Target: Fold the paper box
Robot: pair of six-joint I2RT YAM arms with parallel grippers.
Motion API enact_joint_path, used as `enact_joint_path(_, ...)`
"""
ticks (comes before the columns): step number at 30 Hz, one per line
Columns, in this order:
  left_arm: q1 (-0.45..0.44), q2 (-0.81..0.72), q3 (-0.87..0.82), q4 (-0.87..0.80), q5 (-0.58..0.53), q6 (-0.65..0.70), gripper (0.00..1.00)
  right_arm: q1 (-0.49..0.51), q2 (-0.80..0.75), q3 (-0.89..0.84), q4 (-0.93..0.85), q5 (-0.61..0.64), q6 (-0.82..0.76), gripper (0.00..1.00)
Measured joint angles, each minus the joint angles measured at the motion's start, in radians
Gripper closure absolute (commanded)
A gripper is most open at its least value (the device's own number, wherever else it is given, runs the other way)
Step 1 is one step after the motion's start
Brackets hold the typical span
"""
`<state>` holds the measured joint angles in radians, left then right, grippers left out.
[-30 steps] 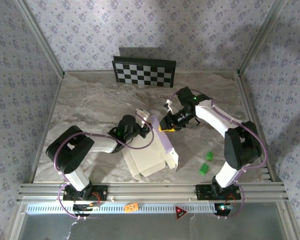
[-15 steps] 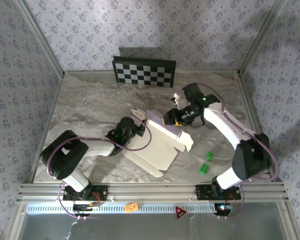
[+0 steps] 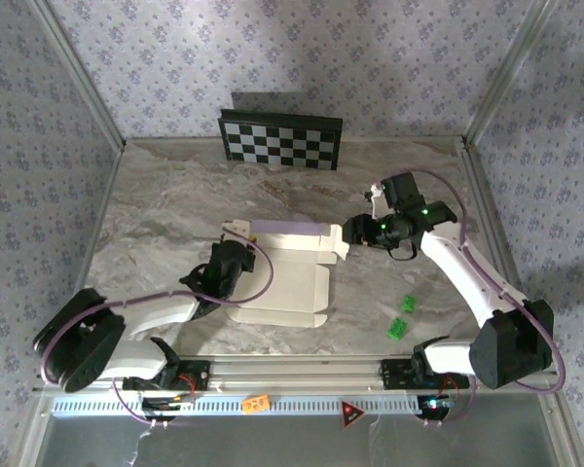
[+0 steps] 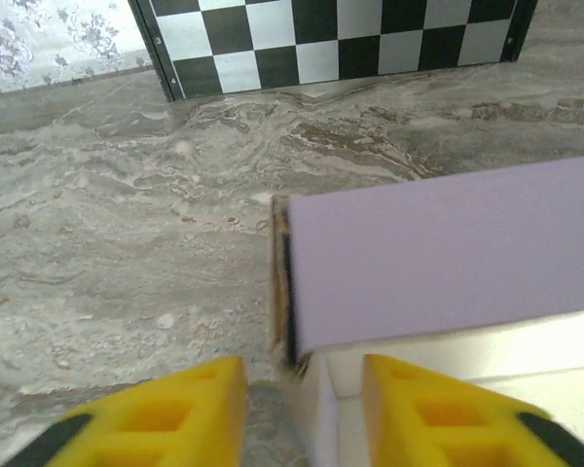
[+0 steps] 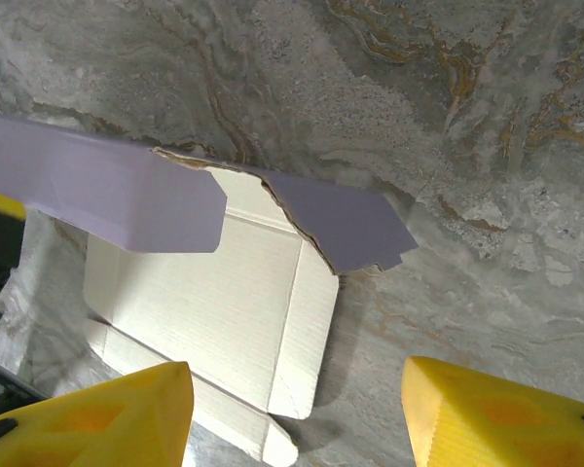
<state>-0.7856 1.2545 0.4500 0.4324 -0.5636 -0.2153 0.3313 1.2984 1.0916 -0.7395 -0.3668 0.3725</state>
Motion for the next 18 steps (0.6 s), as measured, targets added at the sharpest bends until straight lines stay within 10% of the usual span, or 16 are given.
enact_joint_path(10, 0.028, -0.357, 0.022, -0.340, 0.051, -0.080, 0.39, 0.041, -0.091, -0.130, 0.121, 0.037, 0.111, 0.41)
enact_joint_path(18, 0.292, -0.311, 0.280, -0.589, 0.319, -0.137, 0.39, 0.137, -0.105, -0.287, 0.307, 0.105, 0.246, 0.44)
